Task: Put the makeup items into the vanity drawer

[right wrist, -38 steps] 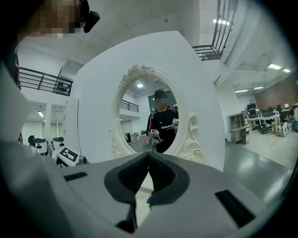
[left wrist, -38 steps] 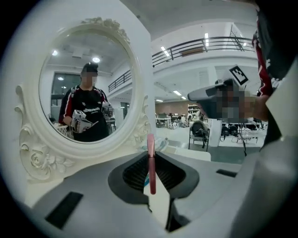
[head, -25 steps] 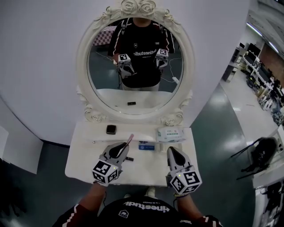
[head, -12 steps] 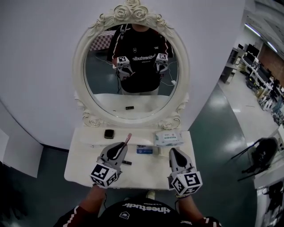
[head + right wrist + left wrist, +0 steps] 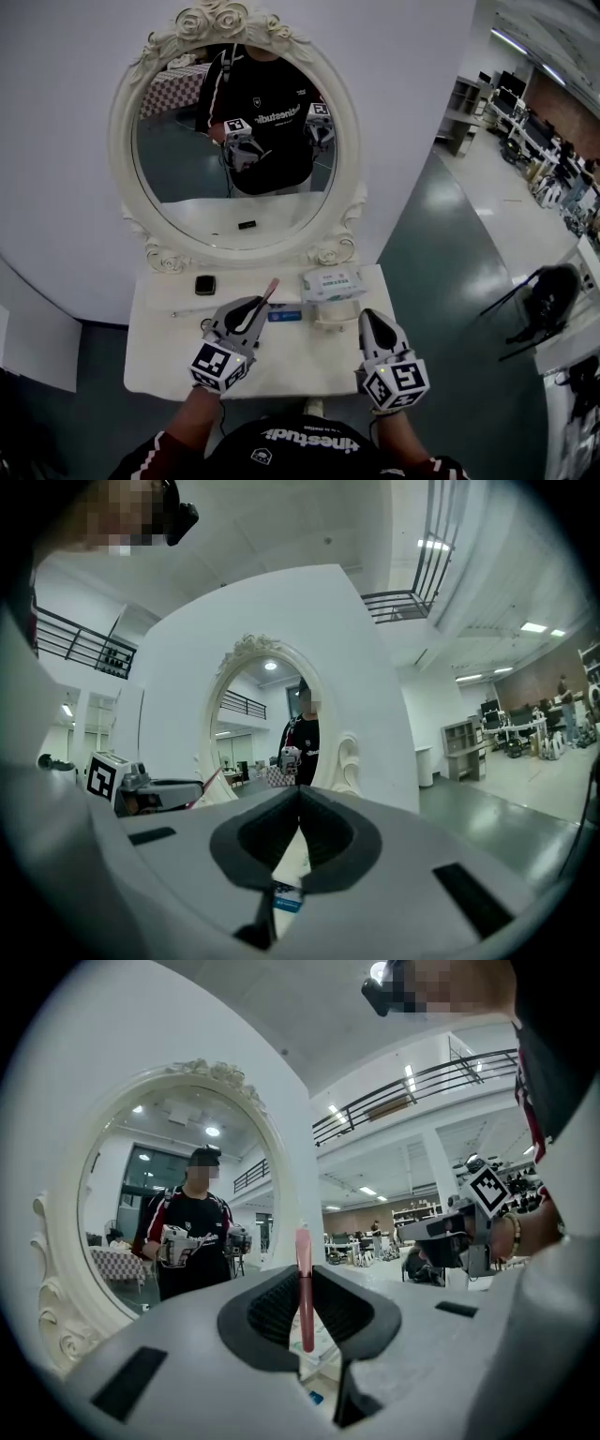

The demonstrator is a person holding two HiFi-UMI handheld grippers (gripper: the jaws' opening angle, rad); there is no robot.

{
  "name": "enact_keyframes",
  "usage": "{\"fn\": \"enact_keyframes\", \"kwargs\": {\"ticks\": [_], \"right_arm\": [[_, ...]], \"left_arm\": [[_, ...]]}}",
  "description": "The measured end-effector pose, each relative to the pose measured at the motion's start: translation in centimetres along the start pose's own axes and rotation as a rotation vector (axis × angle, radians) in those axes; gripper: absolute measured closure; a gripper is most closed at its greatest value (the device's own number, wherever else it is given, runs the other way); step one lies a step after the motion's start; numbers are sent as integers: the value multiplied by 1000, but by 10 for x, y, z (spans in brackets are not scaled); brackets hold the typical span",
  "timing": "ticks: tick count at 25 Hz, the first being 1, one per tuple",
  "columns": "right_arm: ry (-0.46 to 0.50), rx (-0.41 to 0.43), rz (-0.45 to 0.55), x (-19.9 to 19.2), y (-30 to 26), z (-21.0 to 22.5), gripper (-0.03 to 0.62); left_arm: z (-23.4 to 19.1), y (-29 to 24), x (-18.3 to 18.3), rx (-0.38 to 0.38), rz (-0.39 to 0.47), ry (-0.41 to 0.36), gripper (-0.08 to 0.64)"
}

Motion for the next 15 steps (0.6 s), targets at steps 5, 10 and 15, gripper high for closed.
{"fn": "enact_keyframes", "kwargs": {"ticks": [5, 10, 15], "right_arm": [[-3, -47, 8, -4, 14, 24, 589], [-5, -97, 8, -9, 29, 49, 589], [-3, -134, 10, -12, 39, 72, 589]], "left_arm": [[17, -26, -9, -58, -5, -9, 512], [40, -56, -23, -128, -17, -22, 512], [61, -87, -39, -200, -32, -73, 512]]}}
Point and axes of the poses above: the fingertips, and each gripper's own axes: y backward along the fingers, z to its right, x out of its top, the point moved 8 cm from there along y, backward along the fingers, and after that the axes turned 12 degrees about z, right-handed, at the moved point
